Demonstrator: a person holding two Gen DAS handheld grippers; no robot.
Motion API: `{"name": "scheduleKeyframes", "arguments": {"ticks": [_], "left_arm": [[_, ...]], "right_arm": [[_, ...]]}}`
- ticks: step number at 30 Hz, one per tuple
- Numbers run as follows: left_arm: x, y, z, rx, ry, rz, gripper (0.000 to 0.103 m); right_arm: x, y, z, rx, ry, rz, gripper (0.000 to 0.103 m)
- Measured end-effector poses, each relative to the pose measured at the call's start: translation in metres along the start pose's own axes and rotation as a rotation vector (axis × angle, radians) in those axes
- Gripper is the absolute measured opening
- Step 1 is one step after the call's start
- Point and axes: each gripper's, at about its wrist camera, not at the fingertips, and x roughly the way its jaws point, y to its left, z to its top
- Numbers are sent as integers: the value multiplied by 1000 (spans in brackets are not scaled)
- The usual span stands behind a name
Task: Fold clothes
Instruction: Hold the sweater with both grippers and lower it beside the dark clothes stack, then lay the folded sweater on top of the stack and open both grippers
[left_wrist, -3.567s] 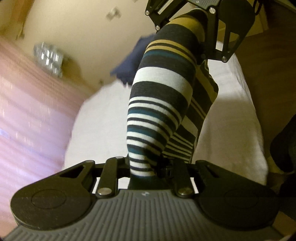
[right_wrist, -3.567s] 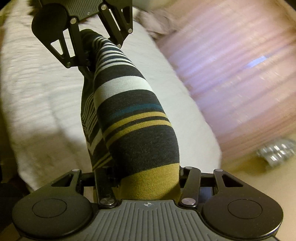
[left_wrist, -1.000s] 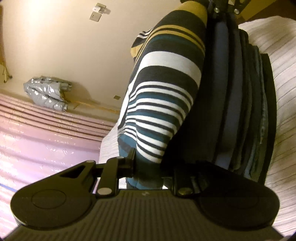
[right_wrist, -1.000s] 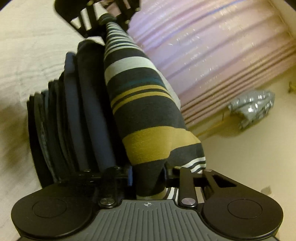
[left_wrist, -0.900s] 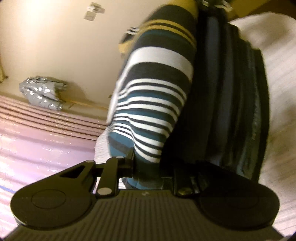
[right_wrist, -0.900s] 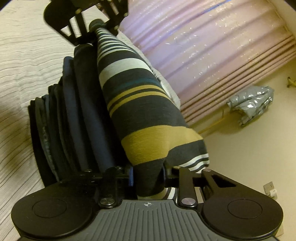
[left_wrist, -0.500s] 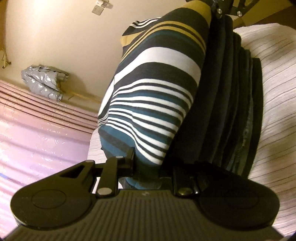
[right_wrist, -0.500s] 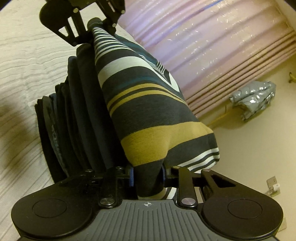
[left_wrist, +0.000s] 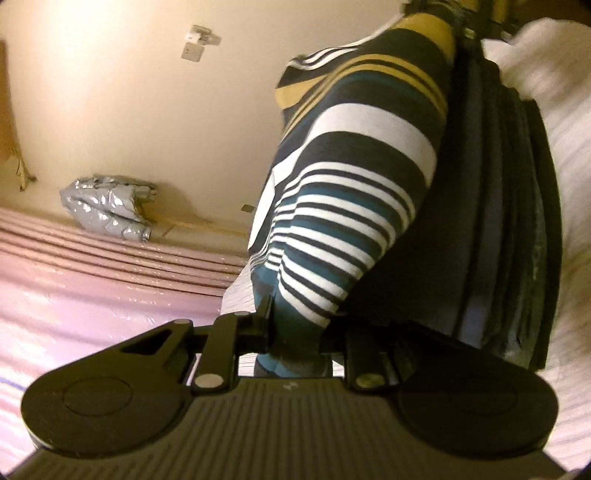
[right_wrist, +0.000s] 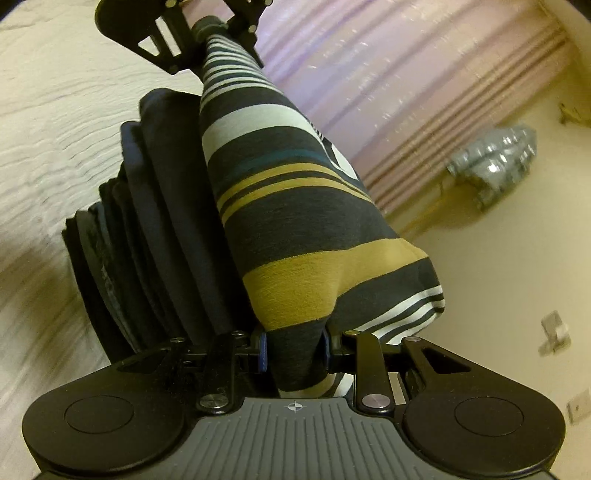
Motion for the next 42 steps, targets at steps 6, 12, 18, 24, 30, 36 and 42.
{"name": "scheduleKeyframes", "arguments": {"ticks": [6,12,18,24,30,36,42], "left_arm": [[14,-23,-22,-77,70,-34,17],[0,-24,-11,-120,53,-26,20],[-16,-17,-17,-175,67,-34,28],[-40,0,-28,-276,73,-59,35],[-80,26,-45,-481,14,-34,34],[-82,66,-40,-712,-36,-33,34],[-40,59,-30,-839,55,-193,30]], "right_arm": [[-3,-6,20,-58,-10,24,26],[-2,-3,6,-135,12,23,28],[-11,-9,3,-120,9,-14,50],[-25,-14,-2,-82,19,-33,51],[-62,-30,5,63,-41,-10,51],[-50,-61,21,321,-81,72,51],[-13,-90,30,601,-53,190,51]]}}
